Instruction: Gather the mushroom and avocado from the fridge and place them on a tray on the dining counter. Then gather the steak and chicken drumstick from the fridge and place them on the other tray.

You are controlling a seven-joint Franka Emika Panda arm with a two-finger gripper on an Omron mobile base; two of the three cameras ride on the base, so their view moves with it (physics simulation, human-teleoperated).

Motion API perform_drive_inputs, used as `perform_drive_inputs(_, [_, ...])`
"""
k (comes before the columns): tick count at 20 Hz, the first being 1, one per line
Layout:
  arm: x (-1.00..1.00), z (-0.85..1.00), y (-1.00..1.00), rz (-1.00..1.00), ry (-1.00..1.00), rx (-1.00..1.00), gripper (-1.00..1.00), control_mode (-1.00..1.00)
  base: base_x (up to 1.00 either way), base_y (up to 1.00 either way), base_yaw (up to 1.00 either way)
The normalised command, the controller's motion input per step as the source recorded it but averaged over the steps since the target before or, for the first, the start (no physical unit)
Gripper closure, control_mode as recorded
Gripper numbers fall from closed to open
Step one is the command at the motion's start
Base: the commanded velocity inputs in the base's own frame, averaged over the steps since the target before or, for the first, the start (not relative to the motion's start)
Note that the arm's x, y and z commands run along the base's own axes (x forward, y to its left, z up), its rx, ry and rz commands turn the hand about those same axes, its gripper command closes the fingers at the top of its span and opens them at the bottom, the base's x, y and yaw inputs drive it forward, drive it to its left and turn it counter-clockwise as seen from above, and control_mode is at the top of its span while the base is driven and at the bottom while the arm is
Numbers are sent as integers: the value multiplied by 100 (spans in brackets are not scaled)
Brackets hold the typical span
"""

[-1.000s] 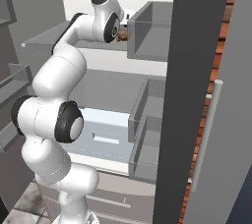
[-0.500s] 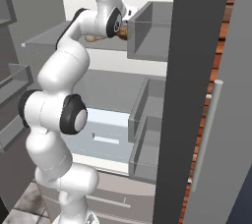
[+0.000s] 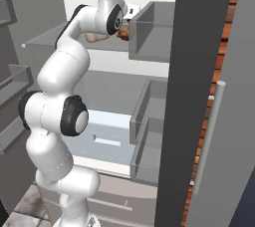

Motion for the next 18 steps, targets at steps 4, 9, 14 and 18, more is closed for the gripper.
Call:
perform_drive_inputs(4, [-1,-23,3,0,0,0,-100,-100,0,0,0])
perform_drive_inputs(9, [3,-25,13,0,2,0,-100,-100,0,0,0])
perform_drive_inputs(14, [5,-24,9,0,8,0,100,-100,0,0,0])
perform_drive_inputs(18, [0,-17,0,0,4,0,100,-100,0,0,0])
